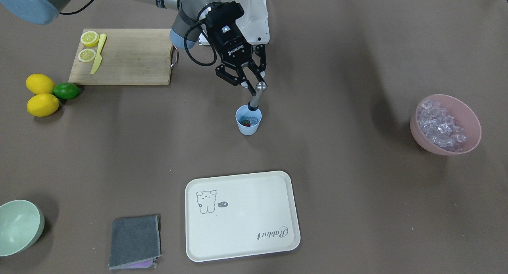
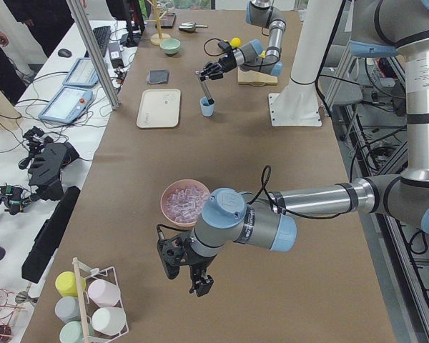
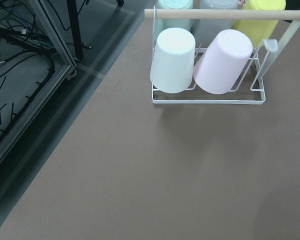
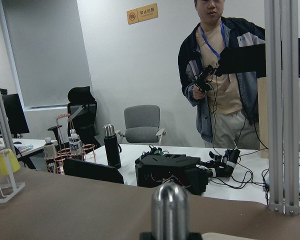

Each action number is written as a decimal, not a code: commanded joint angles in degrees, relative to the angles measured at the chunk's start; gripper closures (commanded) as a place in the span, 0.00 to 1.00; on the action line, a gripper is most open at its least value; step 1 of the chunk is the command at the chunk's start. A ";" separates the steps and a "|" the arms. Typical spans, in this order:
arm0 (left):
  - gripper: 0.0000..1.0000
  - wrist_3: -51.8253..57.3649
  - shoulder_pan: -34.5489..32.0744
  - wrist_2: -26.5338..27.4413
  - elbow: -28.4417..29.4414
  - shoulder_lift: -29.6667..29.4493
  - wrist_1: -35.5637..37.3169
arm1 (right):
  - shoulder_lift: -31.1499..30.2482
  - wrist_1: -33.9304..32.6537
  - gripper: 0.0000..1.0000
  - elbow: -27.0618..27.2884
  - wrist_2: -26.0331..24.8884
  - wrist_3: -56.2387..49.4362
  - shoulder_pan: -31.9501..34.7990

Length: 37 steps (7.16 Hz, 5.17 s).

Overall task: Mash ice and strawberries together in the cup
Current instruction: 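Press the muddler down into the cup repeatedly with the right gripper, then lift the muddler out of the cup and carry it back, then lower the muddler onto the table with the right gripper and release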

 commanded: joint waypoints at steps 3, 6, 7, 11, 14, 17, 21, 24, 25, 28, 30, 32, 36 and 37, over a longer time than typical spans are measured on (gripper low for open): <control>0.02 0.00 0.00 0.00 -0.85 -0.35 -0.09 | 0.79 -11.49 1.00 7.29 1.83 -1.50 4.63; 0.02 0.17 0.09 -2.70 -0.85 -1.05 -8.66 | -5.85 -17.23 1.00 7.64 10.84 10.57 11.99; 0.02 1.57 0.09 -6.47 -1.03 -0.53 -12.53 | -9.63 -18.90 1.00 7.99 16.81 15.76 16.12; 0.02 10.07 0.53 -12.20 -0.94 4.65 -24.17 | -18.62 -35.67 1.00 13.18 49.57 24.25 33.27; 0.02 12.31 0.09 -14.85 -0.42 5.54 -27.24 | -18.63 -45.43 1.00 12.48 73.22 23.37 41.35; 0.02 12.39 0.09 -14.59 -0.50 6.59 -29.18 | -18.20 -55.71 1.00 9.94 76.36 19.97 45.41; 0.02 12.74 0.17 -14.33 -0.67 5.71 -29.44 | -17.58 -69.11 1.00 7.05 80.68 8.53 45.25; 0.02 12.66 0.17 -14.50 -0.85 5.80 -29.44 | -16.08 -64.63 1.00 -2.18 78.05 0.96 45.42; 0.02 12.66 0.44 -14.33 -0.85 5.71 -29.44 | -16.26 -61.83 1.00 -3.51 77.26 2.00 45.51; 0.02 12.31 0.79 -14.41 -0.59 3.96 -28.92 | -16.61 -61.19 1.00 -6.42 72.34 3.51 45.16; 0.02 12.22 1.23 -14.50 0.02 3.08 -28.83 | -16.00 -61.10 1.00 -6.16 70.84 5.16 42.71; 0.02 12.22 1.23 -14.41 0.20 2.90 -28.83 | -15.30 -61.19 1.00 -6.42 68.82 5.97 40.07; 0.02 12.22 1.23 -14.50 0.29 2.81 -28.74 | -16.26 -61.19 1.00 -6.42 68.90 5.44 39.18; 0.02 12.22 1.32 -14.50 0.29 2.81 -28.74 | -16.09 -61.19 1.00 -6.51 68.90 5.36 38.84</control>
